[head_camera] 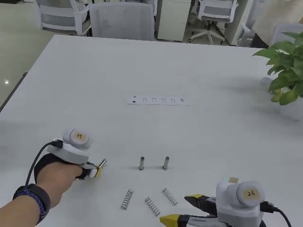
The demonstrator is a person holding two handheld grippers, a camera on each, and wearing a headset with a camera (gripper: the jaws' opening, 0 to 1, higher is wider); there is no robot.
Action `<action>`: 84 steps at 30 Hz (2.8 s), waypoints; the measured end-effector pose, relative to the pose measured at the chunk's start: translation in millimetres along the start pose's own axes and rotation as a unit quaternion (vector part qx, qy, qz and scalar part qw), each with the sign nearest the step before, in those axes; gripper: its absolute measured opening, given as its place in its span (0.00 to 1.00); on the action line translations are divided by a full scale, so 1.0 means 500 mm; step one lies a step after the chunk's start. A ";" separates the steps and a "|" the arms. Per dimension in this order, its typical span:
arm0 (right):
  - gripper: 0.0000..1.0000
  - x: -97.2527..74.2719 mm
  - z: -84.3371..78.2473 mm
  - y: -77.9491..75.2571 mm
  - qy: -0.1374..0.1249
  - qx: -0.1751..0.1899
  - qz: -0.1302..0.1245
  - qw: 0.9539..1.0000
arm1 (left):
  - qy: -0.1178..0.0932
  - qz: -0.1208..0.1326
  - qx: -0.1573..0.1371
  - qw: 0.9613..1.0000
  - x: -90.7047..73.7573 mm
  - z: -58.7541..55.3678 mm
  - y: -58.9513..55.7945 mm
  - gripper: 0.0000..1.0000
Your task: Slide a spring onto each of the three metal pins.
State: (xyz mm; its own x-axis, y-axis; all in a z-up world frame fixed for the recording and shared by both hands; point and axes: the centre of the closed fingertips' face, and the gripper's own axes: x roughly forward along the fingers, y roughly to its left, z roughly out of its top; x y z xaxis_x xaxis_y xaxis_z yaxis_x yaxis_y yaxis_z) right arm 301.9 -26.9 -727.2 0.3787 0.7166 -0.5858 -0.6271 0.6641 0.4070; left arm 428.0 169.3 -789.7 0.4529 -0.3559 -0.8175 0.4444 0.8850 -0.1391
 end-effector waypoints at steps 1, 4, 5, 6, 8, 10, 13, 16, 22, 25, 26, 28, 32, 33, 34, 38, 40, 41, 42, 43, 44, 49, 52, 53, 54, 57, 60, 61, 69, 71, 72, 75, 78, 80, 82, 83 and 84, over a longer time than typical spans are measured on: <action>0.61 0.003 0.001 0.002 0.000 0.000 0.001 1.000 | -0.002 -0.001 -0.002 1.000 -0.002 0.001 0.000 0.00; 0.60 0.012 0.004 0.005 0.001 0.000 0.005 1.000 | -0.007 -0.002 -0.004 1.000 -0.005 0.002 0.000 0.00; 0.59 0.016 0.006 0.006 0.001 0.000 0.006 1.000 | -0.008 -0.002 -0.003 1.000 -0.006 0.003 0.000 0.00; 0.59 0.018 0.007 0.007 0.001 0.000 0.007 1.000 | -0.011 -0.003 -0.003 1.000 -0.008 0.004 -0.001 0.00; 0.58 0.025 0.010 0.009 0.002 -0.001 0.009 1.000 | -0.015 -0.004 -0.005 1.000 -0.013 0.006 -0.004 0.00; 0.57 0.032 0.013 0.011 0.003 -0.002 0.012 1.000 | -0.018 -0.005 -0.006 1.000 -0.015 0.007 -0.006 0.00; 0.56 0.041 0.018 0.016 0.005 -0.006 0.016 1.000 | -0.023 -0.006 -0.005 1.000 -0.022 0.011 -0.010 0.00; 0.56 0.049 0.026 0.021 0.004 -0.009 0.022 1.000 | -0.029 -0.008 -0.002 1.000 -0.028 0.014 -0.014 0.00; 0.54 0.066 0.045 0.031 -0.003 -0.009 0.030 0.999 | -0.039 -0.010 -0.001 0.999 -0.037 0.018 -0.020 0.00; 0.52 0.075 0.054 0.034 -0.006 -0.008 0.034 0.999 | -0.044 -0.011 0.000 0.999 -0.041 0.020 -0.025 0.00; 0.52 0.079 0.058 0.036 -0.007 -0.007 0.036 0.999 | -0.045 -0.012 0.001 0.999 -0.044 0.021 -0.028 0.00; 0.51 0.086 0.065 0.039 -0.009 -0.005 0.039 0.999 | -0.048 -0.013 0.003 0.999 -0.047 0.023 -0.033 0.00; 0.48 0.102 0.078 0.043 -0.012 -0.003 0.045 0.999 | -0.052 -0.016 0.008 0.998 -0.054 0.027 -0.043 0.00; 0.48 0.106 0.082 0.044 -0.013 -0.001 0.047 0.999 | -0.053 -0.016 0.008 0.998 -0.055 0.027 -0.045 0.00; 0.48 0.111 0.086 0.045 -0.015 0.001 0.048 0.999 | -0.055 -0.017 0.008 0.998 -0.056 0.029 -0.048 0.00; 0.46 0.125 0.100 0.049 -0.021 0.007 0.054 0.998 | -0.061 -0.021 0.010 0.998 -0.059 0.032 -0.058 0.00; 0.45 0.135 0.107 0.053 -0.023 0.009 0.057 0.998 | -0.063 -0.023 0.012 0.998 -0.062 0.033 -0.065 0.00; 0.45 0.141 0.109 0.054 -0.023 0.009 0.059 0.998 | -0.064 -0.023 0.013 0.998 -0.062 0.033 -0.066 0.00; 0.45 0.145 0.111 0.055 -0.022 0.009 0.060 0.998 | -0.065 -0.025 0.014 0.998 -0.060 0.033 -0.068 0.00; 0.45 0.151 0.113 0.057 -0.022 0.009 0.062 0.998 | -0.065 -0.026 0.014 0.997 -0.061 0.033 -0.071 0.00; 0.44 0.154 0.114 0.057 -0.022 0.009 0.064 0.998 | -0.066 -0.026 0.014 0.997 -0.061 0.033 -0.073 0.00; 0.42 0.177 0.125 0.056 -0.027 0.024 0.071 0.997 | -0.067 -0.030 0.018 0.997 -0.058 0.034 -0.081 0.00; 0.41 0.192 0.136 0.051 -0.035 0.042 0.074 0.996 | -0.069 -0.032 0.020 0.997 -0.058 0.036 -0.085 0.00; 0.41 0.195 0.140 0.050 -0.037 0.046 0.075 0.995 | -0.069 -0.033 0.020 0.997 -0.059 0.037 -0.087 0.00; 0.41 0.201 0.146 0.047 -0.039 0.052 0.076 0.995 | -0.071 -0.034 0.022 0.997 -0.061 0.038 -0.090 0.00; 0.40 0.214 0.158 0.044 -0.042 0.064 0.077 0.994 | -0.073 -0.034 0.024 0.997 -0.062 0.041 -0.091 0.00; 0.39 0.226 0.170 0.041 -0.047 0.076 0.080 0.993 | -0.074 -0.034 0.024 0.996 -0.063 0.043 -0.091 0.00; 0.38 0.231 0.175 0.041 -0.050 0.079 0.081 0.992 | -0.075 -0.035 0.025 0.996 -0.065 0.043 -0.093 0.00; 0.36 0.263 0.196 0.052 -0.054 0.097 0.091 0.990 | -0.079 -0.036 0.030 0.996 -0.071 0.045 -0.098 0.00; 0.35 0.269 0.198 0.055 -0.053 0.101 0.094 0.989 | -0.080 -0.037 0.031 0.996 -0.073 0.045 -0.100 0.00; 0.35 0.271 0.199 0.057 -0.054 0.106 0.094 0.988 | -0.080 -0.037 0.032 0.996 -0.074 0.044 -0.101 0.00; 0.33 0.278 0.203 0.059 -0.056 0.113 0.096 0.987 | -0.083 -0.037 0.033 0.995 -0.075 0.046 -0.103 0.00; 0.33 0.286 0.206 0.063 -0.057 0.124 0.102 0.985 | -0.084 -0.038 0.034 0.995 -0.075 0.046 -0.104 0.00; 0.32 0.290 0.208 0.064 -0.059 0.130 0.103 0.984 | -0.084 -0.039 0.036 0.995 -0.077 0.046 -0.107 0.00; 0.31 0.293 0.211 0.064 -0.061 0.138 0.105 0.983 | -0.085 -0.039 0.037 0.995 -0.078 0.046 -0.109 0.00; 0.31 0.295 0.212 0.064 -0.063 0.143 0.107 0.982 | -0.086 -0.040 0.038 0.995 -0.079 0.047 -0.111 0.00; 0.30 0.296 0.214 0.065 -0.064 0.146 0.107 0.981 | -0.087 -0.040 0.038 0.995 -0.080 0.048 -0.111 0.00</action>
State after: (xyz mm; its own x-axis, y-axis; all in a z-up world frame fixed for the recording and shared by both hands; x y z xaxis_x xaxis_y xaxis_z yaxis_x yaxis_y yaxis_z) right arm 410.2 123.6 -725.7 0.3528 0.8553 -0.3795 -0.4876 0.5142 0.7056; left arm 403.6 127.0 -736.1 0.5369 -0.4768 -0.6960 0.5393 0.8284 -0.1514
